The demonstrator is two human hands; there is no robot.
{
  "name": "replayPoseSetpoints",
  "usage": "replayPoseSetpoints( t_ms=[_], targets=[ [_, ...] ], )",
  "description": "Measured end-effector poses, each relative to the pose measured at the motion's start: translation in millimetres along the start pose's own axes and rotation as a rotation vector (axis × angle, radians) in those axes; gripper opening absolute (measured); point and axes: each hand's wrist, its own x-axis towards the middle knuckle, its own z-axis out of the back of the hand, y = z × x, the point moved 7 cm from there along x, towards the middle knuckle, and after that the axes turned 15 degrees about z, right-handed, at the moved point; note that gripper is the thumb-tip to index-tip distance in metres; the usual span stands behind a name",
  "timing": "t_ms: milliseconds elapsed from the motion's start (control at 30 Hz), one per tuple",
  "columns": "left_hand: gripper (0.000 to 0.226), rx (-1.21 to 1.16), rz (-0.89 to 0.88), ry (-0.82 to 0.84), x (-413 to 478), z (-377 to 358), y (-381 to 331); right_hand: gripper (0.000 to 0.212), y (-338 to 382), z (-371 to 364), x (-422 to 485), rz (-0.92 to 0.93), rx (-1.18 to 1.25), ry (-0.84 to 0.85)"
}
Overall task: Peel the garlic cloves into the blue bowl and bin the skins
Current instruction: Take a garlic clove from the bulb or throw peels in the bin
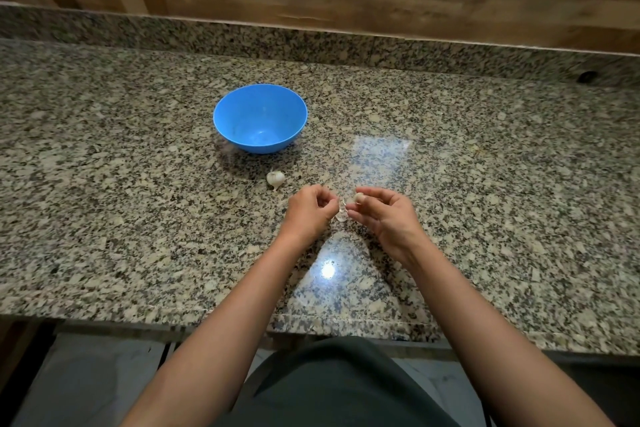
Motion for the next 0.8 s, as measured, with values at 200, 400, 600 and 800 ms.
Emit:
replayPoseSetpoints(
  t_ms=[200, 400, 600, 800],
  targets=[
    [0.007, 0.132, -0.036, -0.05, -2.0, 2.7, -6.1, 0.013, 0.3, -5.8, -3.3, -0.082, 0.152, 0.047],
    [0.014, -0.207, 0.006, 0.118, -3.1, -0.9, -11.8, 0.018, 0.7, -6.2, -2.5, -0.064, 0.129, 0.07],
    [0.01, -0.31, 0.111, 0.267, -1.5, -8.8, -9.3, 0.024, 6.9, -5.7, -0.6, 0.005, 0.008, 0.13],
    [0.001, -0.412, 0.185, 0.302, -1.7, -10.5, -8.0, 0.026, 16.2, -7.9, -1.9, 0.132, -0.356, 0.185]
  ],
)
